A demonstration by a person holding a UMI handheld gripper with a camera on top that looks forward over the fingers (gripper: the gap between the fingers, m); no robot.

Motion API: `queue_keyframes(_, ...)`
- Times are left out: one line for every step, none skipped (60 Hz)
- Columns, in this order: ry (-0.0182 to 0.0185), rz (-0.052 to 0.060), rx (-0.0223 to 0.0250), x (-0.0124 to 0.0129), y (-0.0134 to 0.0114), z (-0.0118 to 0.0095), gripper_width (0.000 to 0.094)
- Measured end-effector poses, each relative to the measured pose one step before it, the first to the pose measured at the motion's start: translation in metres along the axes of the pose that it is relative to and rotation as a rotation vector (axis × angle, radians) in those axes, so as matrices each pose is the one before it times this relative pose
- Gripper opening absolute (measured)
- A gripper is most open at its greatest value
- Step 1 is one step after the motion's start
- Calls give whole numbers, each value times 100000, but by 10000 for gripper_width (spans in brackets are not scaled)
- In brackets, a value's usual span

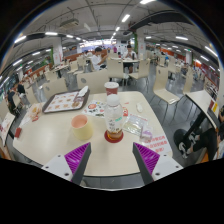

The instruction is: Pour water

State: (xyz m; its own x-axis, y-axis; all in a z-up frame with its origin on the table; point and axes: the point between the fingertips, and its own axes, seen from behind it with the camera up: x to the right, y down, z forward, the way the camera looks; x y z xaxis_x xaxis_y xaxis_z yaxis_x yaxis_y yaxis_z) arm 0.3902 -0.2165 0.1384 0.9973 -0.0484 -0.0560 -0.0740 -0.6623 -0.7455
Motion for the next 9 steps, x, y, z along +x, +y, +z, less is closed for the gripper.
queue_keyframes(200, -92, -305, -51, 82, -136, 846)
queue_keyframes(202, -80, -200, -40, 88, -164, 847)
queue_keyframes(46, -7, -123, -51, 64, -145, 845)
queue_keyframes(-151, 56, -100, -92, 25, -122, 847)
queue_keyframes(-115, -91, -51, -52, 79, 142, 848)
queue_keyframes(-119, -150, 30, -125, -15, -102, 843)
queue_keyframes(-85, -212, 126, -94, -70, -79, 845)
queue_keyframes(-33, -371, 106, -106, -64, -64, 845)
queue_keyframes(28, -542, 51, -65, -74, -74, 844)
